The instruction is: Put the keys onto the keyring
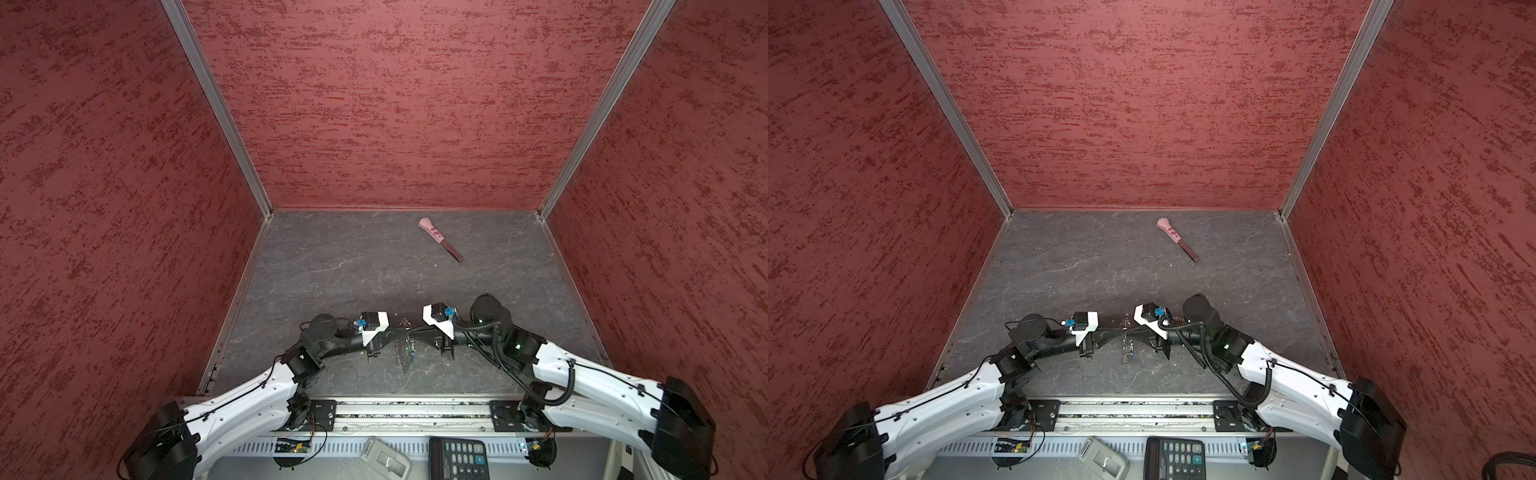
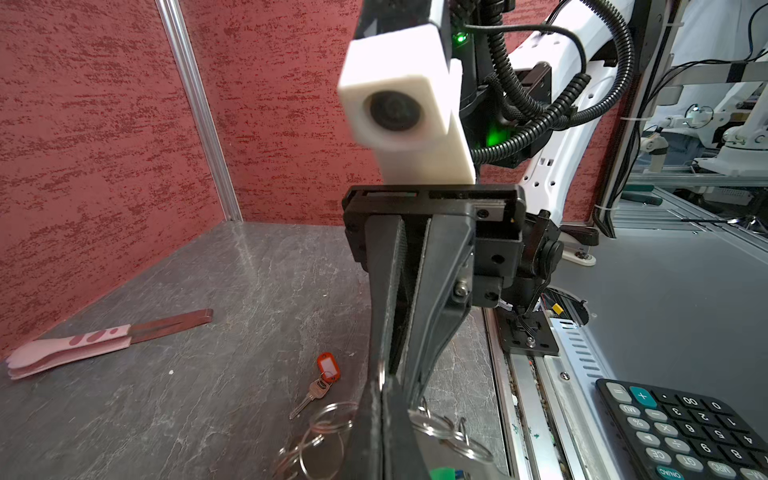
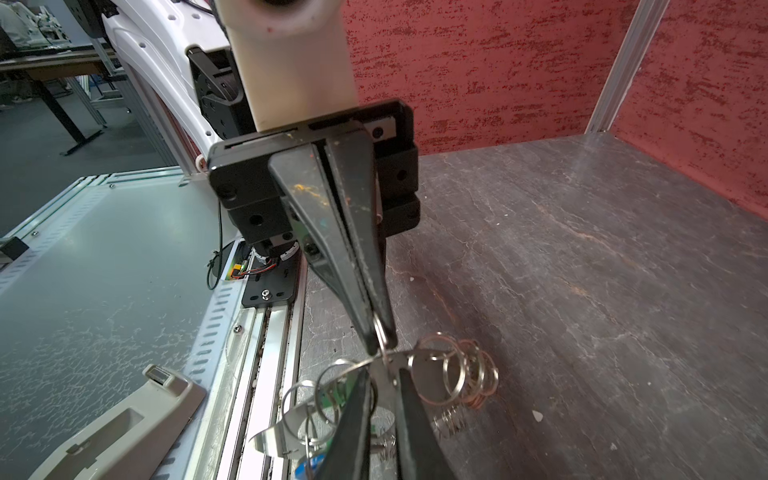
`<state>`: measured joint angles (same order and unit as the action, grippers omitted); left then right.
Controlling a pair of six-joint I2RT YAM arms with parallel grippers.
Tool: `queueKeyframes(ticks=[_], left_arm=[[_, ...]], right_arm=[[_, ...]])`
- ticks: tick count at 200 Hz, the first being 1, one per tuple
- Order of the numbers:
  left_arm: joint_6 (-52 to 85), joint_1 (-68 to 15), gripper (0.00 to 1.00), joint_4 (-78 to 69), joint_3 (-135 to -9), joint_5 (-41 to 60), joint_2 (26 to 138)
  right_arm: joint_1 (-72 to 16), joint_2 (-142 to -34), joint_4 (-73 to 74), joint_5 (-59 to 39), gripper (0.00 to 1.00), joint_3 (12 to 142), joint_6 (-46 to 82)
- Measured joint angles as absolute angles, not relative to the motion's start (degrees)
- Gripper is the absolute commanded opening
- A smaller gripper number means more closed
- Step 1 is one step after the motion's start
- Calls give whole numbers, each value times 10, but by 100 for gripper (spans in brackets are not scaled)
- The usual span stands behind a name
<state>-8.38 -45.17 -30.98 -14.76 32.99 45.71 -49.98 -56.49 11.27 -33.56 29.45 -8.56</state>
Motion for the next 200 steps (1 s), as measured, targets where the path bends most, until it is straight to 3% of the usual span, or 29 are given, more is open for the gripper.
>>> queueKeyframes(ticks=[67,142,157,172,200], left_arm=[[-84,-450,0,-310,-148,345,459],[-87,-446,0,-305,-148,347,469],[-97,-446,7,-283,-153,344,467],[-107,-446,20,-260,-158,335,460],[-123,-446,24,-239,-159,319,442]], right_arm=[[-499,-566,115,-339,14,295,-83],[-497,-580,97,-344,0,307,-80],[-497,-583,68,-339,0,320,-84],[-497,-591,21,-330,0,347,-90],[-498,-623,-91,-319,0,429,-106]])
